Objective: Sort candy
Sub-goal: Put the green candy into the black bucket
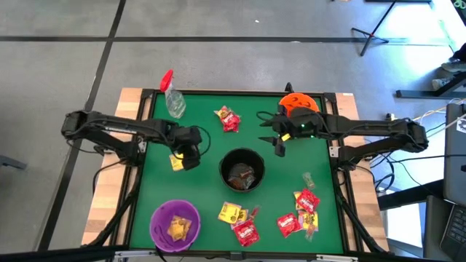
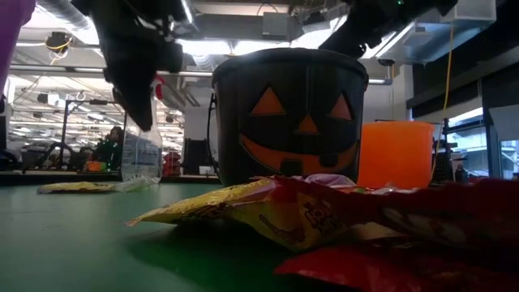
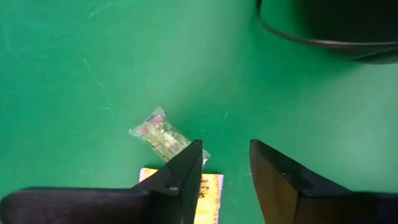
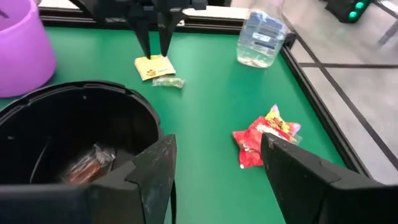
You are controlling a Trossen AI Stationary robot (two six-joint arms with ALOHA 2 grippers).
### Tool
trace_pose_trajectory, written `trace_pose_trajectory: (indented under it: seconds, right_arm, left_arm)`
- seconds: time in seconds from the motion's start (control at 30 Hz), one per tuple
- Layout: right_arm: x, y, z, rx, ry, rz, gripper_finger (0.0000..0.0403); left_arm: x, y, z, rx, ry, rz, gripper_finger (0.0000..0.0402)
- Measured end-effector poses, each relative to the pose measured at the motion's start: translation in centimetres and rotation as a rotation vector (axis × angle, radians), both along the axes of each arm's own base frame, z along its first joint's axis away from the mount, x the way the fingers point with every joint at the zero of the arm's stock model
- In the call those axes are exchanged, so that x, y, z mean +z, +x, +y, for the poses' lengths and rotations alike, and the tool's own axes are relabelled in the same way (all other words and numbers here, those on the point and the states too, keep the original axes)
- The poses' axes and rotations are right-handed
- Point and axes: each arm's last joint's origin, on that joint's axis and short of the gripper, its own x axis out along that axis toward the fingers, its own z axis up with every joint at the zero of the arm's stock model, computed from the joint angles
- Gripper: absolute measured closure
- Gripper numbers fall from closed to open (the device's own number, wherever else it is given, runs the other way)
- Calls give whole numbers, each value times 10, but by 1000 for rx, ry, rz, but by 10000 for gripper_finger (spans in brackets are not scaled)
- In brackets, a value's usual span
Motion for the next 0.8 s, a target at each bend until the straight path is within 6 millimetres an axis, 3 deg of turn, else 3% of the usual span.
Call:
trace_pose_trajectory:
  seconds: [0.37,0.57,0.8]
  right_arm:
    - [-3,-2,0,-12,31,10,169]
    - [1,-6,8,27,44,2,169]
    - [4,-7,22,33,11,-8,169]
  left_arm:
    - [-40,15,28,107,-20,182,171]
    - [-59,19,35,156,-30,264,164]
    - [-66,21,36,192,1,289,166]
